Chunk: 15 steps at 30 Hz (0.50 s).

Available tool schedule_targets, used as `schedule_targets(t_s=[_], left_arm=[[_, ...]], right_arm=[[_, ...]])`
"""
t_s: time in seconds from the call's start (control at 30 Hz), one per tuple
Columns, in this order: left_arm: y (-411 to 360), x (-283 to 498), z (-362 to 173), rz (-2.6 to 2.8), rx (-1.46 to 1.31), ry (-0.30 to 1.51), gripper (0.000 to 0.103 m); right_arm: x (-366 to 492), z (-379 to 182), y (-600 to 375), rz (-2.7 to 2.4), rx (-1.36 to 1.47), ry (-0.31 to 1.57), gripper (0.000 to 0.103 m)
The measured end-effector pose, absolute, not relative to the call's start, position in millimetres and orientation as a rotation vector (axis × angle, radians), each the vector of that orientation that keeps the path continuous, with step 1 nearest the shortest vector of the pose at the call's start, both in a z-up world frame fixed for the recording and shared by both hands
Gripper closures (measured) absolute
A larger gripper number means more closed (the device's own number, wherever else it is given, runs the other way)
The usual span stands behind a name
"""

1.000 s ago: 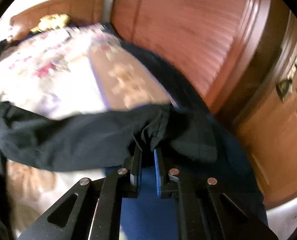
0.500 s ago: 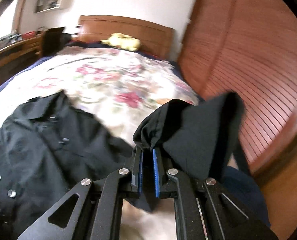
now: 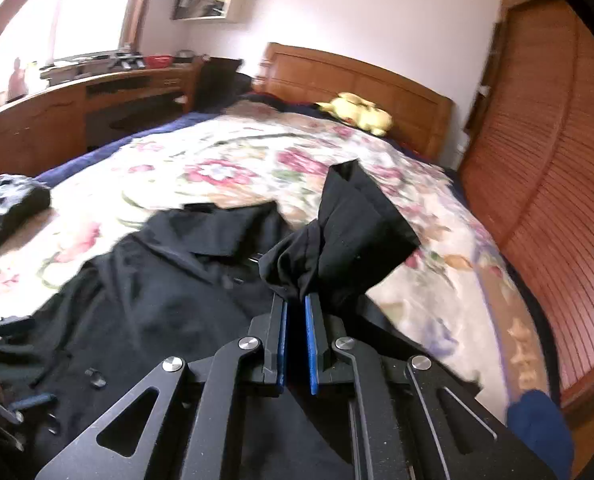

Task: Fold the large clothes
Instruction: 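Lift the held sleeve with the right tool and fold it across the coat front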

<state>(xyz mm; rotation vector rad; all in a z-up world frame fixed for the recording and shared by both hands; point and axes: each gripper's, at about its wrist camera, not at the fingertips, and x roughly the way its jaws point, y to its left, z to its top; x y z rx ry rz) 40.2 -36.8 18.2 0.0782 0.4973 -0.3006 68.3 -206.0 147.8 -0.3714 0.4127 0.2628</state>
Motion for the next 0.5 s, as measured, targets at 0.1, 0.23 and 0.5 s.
schedule_targets(t_s=[0.1,0.23,0.5], left_arm=[[-31.8,38.6,19.1,-0.291,0.073,0.494,0.021],[-25.6,37.3,20.4,-0.281,0.066,0.492,0.021],[-12.8,34.9,21.7,-0.260,0.058,0.489,0.021]], right_arm=[[62.2,148.5,-193.1,0.316,-0.368,0.405,0.095],[70.2,145.6,-180.6,0.358,-0.359,0.413,0.095],[78.8,148.9,-172.7,0.390,-0.368,0.413,0.095]])
